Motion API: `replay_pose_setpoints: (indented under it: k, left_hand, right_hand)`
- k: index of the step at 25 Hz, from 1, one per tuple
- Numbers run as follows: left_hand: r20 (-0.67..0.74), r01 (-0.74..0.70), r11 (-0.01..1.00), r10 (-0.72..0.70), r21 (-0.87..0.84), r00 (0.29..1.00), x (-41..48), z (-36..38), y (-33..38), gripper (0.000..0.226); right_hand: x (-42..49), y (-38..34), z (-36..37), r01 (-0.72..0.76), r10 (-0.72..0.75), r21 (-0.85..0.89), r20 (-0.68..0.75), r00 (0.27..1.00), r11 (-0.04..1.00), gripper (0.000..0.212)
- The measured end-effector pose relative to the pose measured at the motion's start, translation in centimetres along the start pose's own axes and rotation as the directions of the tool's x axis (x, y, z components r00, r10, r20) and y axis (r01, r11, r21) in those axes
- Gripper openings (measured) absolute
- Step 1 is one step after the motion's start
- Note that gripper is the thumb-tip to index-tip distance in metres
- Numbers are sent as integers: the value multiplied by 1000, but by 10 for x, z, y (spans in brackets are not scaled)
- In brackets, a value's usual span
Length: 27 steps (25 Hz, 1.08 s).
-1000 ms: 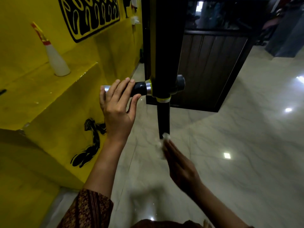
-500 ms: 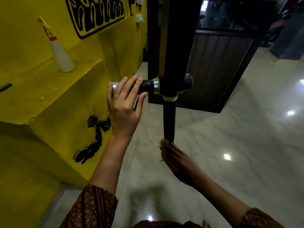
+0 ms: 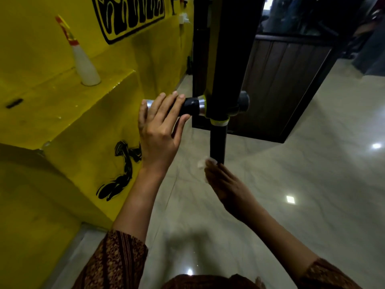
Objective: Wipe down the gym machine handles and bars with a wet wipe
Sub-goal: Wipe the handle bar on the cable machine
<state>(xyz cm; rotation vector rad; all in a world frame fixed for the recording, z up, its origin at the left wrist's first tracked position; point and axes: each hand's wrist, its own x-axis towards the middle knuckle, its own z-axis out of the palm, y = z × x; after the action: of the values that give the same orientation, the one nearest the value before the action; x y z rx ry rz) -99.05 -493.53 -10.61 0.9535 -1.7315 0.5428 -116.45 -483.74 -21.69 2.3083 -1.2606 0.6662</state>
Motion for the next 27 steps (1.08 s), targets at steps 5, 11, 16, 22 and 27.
replay_pose_setpoints:
  k: [5, 11, 16, 22, 27]
  left_hand:
    - [41, 45, 999, -45, 7, 998, 0, -3, 5, 36]
    - [122, 88, 989, -74, -119, 990, -5, -6, 45, 39]
    - [187, 229, 972, -215, -54, 959, -24, 1, 83, 48]
    - [155, 261, 953, -284, 154, 946, -49, 14, 119, 44]
    - [158, 393, 890, -433, 232, 887, -54, 26, 145, 42]
  right_hand:
    - [-28, 10, -18, -230, 324, 380, -206, 923, 896, 30]
    - [47, 23, -27, -230, 519, 685, -249, 818, 692, 43]
    - [-18, 30, 13, -167, 355, 704, -129, 926, 690, 43]
    - [22, 82, -10, -123, 401, 942, -13, 916, 312, 37]
    - [59, 87, -8, -204, 274, 977, 211, 938, -56, 28]
